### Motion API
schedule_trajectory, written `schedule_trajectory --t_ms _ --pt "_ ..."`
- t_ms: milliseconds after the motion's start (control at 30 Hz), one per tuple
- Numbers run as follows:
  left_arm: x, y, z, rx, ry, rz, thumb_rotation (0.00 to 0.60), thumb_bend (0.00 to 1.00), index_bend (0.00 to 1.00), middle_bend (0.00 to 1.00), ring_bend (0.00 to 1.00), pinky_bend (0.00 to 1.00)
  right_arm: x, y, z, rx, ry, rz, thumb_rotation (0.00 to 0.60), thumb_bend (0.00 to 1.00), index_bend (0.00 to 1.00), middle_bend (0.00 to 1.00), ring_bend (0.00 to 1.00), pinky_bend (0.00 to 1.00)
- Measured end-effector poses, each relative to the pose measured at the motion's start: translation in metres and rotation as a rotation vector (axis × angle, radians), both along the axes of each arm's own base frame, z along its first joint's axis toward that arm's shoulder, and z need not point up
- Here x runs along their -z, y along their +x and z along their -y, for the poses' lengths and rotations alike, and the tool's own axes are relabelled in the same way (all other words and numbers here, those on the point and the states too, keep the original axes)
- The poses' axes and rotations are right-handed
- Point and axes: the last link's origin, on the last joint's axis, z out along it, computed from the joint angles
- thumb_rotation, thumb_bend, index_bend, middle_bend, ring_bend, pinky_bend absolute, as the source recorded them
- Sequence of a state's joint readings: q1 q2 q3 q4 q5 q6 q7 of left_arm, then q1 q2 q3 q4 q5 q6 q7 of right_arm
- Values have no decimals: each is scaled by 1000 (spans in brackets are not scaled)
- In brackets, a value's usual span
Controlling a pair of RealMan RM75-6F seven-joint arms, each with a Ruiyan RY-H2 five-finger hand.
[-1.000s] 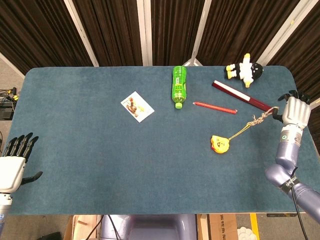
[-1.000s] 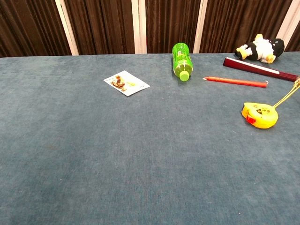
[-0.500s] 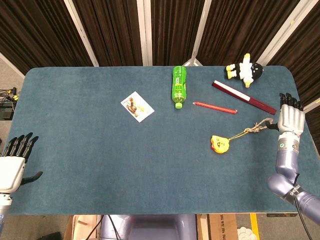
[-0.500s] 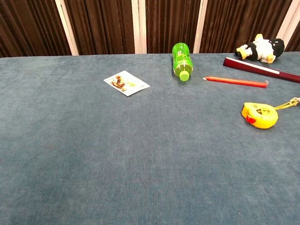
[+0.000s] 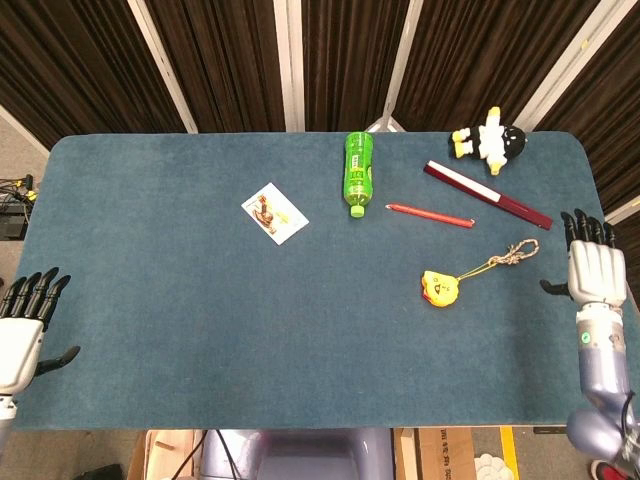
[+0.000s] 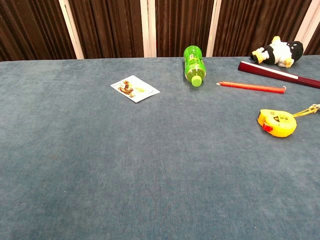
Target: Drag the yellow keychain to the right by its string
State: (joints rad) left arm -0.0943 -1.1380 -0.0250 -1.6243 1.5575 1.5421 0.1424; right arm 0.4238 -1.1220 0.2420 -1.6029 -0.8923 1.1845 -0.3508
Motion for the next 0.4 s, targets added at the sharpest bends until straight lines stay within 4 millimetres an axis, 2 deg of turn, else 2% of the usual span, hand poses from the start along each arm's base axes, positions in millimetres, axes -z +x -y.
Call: schedule_trajectory --t_ms 233,400 --pt "-6 -1 9 8 11 -24 600 0 0 0 0 0 9 2 -77 -143 63 -24 600 163 0 0 0 0" --pt "-4 -3 11 9 -4 -47 600 0 0 0 0 0 8 -2 -123 -220 46 -64 600 163 0 0 0 0"
